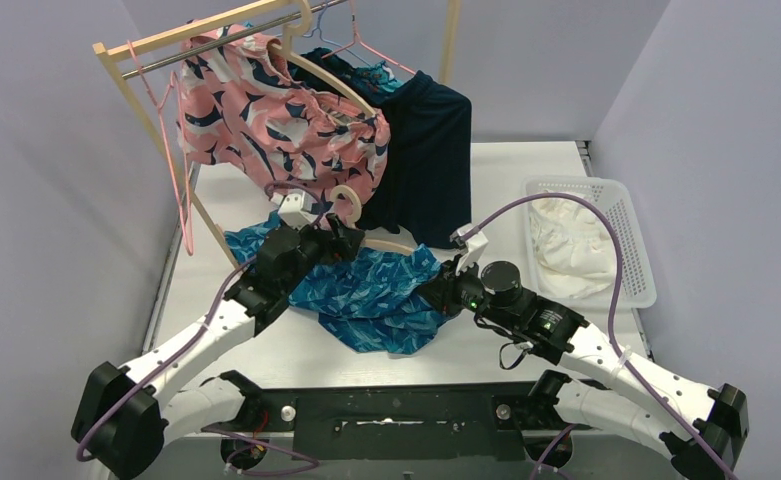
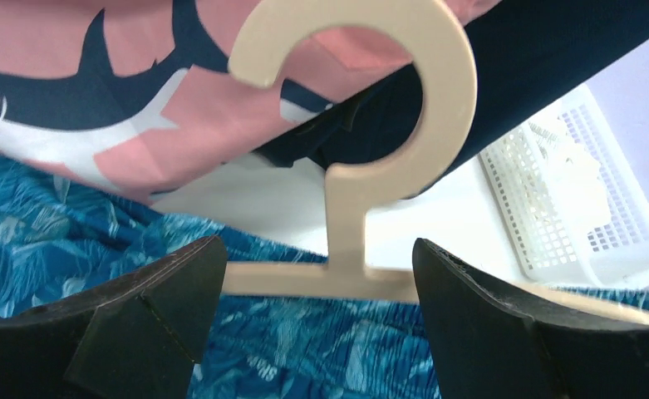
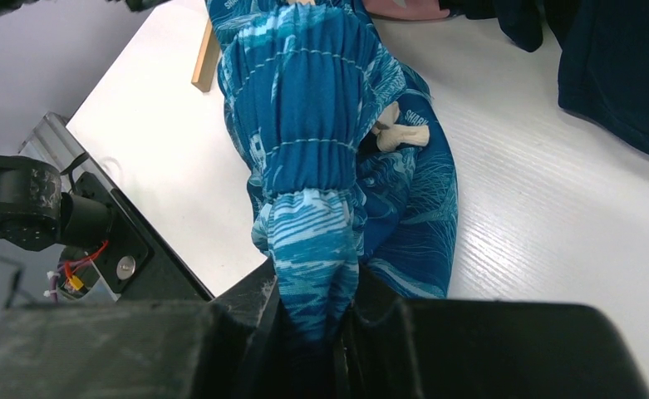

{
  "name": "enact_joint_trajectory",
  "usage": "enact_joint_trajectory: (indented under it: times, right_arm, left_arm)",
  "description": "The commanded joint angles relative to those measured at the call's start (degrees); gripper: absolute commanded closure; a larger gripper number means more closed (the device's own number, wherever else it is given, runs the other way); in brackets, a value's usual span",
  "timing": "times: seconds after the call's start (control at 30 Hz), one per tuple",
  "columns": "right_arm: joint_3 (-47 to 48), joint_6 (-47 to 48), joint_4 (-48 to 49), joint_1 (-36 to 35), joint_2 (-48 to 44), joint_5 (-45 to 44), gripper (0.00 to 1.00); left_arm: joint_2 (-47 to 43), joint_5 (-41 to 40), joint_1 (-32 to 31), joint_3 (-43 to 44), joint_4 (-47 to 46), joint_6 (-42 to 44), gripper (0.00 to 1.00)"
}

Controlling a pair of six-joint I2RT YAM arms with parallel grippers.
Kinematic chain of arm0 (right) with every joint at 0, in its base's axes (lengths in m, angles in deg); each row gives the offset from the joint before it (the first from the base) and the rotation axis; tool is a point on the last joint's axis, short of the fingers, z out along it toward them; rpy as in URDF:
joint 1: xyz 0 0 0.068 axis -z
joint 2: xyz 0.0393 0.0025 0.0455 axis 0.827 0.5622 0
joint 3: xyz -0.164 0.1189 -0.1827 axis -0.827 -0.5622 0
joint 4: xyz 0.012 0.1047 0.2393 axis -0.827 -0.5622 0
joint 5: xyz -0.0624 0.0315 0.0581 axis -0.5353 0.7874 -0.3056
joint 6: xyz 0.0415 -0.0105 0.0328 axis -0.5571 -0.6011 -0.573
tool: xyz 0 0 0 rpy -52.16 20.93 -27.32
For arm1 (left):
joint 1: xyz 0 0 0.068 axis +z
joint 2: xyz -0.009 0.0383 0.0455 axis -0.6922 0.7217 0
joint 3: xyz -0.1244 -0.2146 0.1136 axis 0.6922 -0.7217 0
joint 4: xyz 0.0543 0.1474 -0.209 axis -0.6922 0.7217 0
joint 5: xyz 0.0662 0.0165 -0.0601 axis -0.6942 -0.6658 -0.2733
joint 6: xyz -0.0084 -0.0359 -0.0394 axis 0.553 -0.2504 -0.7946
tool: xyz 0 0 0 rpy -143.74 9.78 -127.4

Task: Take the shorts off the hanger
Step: Pick up the hanger from the clothes rod.

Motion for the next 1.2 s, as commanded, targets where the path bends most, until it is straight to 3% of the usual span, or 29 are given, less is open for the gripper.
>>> enact_joint_trajectory:
  times: [0.0, 0.17, 0.33, 0.4, 0.5, 0.6, 0.83, 1.0, 1.17]
  right_arm:
    - [2.5, 1.4, 3.4, 0.1, -1.5, 0.9, 1.0]
    - [2.7, 1.9, 2.6, 0.0, -1.3, 0.9, 1.0]
    - [2.2, 1.5, 1.8, 0.0, -2.2, -3.2, 1.0]
    - [2.4, 1.9, 0.5, 0.0, -2.8, -6.2, 0.97]
    - [3.4, 1.6, -2.9, 0.1, -4.3, -14.8, 0.96]
    - [3.7, 2.0, -4.2, 0.2, -7.3, -21.7, 0.98]
    - [6.9, 4.6, -6.2, 0.3, -15.1, -32.9, 1.0]
    - [11.7, 8.7, -9.9, 0.3, -18.8, -39.2, 1.0]
    - [15.1, 11.1, -12.0, 0.3, -20.6, -39.2, 1.0]
  left_arm:
    - [4.5, 2.3, 1.0, 5.4, -6.6, 2.0, 0.2]
    - [7.4, 10.0, 1.9, 5.0, -9.8, -0.9, 0.46]
    - [5.6, 13.8, 1.9, 4.8, -8.0, -1.1, 0.9]
    - [3.8, 15.2, 1.7, 4.5, -7.5, -1.9, 1.0]
    - [0.5, 16.0, -0.8, 4.5, -5.7, -2.8, 1.0]
    - [-2.5, 12.6, -8.5, 5.7, -3.8, -1.2, 1.0]
    - [-2.2, 1.8, -23.3, 17.6, 3.5, 6.5, 1.0]
    - [1.5, -0.7, -30.0, 29.7, 8.4, 12.5, 1.0]
    - [3.6, -1.4, -32.9, 36.9, 10.1, 15.2, 1.0]
